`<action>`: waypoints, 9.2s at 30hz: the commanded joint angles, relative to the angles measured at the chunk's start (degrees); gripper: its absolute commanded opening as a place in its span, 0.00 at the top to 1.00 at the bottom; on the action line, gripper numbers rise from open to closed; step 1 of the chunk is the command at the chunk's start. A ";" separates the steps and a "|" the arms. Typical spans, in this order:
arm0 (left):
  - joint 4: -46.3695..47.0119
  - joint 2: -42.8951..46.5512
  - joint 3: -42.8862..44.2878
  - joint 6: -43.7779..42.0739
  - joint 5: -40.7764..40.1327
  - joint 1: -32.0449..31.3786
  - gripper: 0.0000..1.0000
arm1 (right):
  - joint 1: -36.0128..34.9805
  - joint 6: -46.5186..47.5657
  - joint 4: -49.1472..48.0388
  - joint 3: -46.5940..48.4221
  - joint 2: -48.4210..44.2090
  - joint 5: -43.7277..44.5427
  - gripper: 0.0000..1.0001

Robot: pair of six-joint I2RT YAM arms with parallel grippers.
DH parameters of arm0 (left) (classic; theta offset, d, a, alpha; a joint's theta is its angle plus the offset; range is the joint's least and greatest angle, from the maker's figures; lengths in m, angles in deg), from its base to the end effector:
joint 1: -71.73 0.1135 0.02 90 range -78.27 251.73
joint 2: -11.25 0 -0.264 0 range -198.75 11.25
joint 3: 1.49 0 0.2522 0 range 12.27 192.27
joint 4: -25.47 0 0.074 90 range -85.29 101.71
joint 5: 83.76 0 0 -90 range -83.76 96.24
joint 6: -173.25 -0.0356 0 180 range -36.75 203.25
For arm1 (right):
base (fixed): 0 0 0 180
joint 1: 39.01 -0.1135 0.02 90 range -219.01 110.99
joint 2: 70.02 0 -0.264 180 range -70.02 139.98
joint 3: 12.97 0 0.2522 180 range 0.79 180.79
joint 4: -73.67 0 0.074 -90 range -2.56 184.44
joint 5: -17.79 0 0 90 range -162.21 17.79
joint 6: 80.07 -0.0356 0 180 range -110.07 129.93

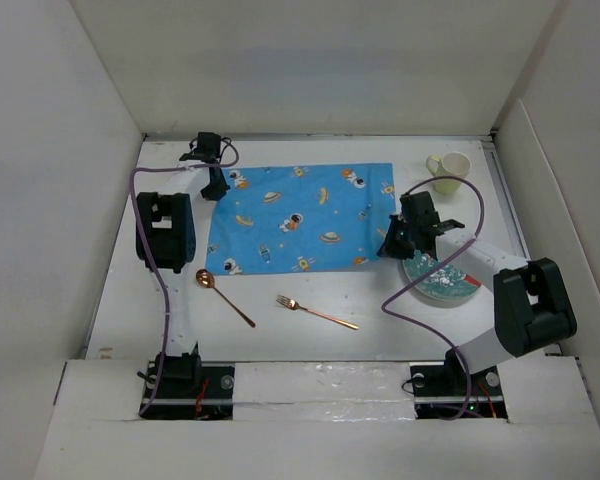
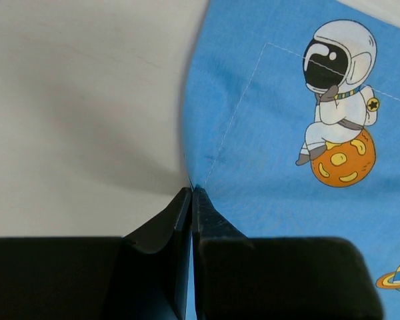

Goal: Set the dinner table for one person

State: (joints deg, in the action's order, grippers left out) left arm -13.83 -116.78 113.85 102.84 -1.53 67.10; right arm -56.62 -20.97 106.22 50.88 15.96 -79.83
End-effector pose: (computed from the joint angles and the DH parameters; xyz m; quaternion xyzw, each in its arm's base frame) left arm 0.4947 -0.0352 0.1800 -0.1447 0.9324 -0.0055 0.3311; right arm 0.2829 0.0947 0.1927 0.0900 0.9467 0.1821 0.2500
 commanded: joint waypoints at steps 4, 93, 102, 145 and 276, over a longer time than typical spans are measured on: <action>-0.48 6.38 -4.72 -0.17 -4.44 2.34 1.00 | -0.15 0.75 -0.07 -0.95 1.21 0.23 0.97; 13.94 49.98 -29.15 6.51 11.99 -25.44 0.54 | 20.42 -69.93 17.78 -24.33 -25.59 23.70 0.67; 12.88 52.09 -30.21 4.75 12.43 -25.44 0.55 | 25.59 -51.86 16.64 -20.12 -37.71 33.20 1.00; 3.13 50.33 -19.31 0.88 0.49 -23.15 0.55 | 4.18 -18.49 -31.24 12.92 -7.42 -20.15 1.00; 5.95 58.95 -33.30 0.45 1.01 -23.15 0.58 | 8.46 10.95 28.94 93.35 48.24 10.36 0.46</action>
State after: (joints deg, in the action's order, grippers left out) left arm -7.25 -60.13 76.74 103.65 1.49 43.74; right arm -48.75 -9.65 139.40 142.35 69.81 -66.37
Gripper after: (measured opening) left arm 0.418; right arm 0.522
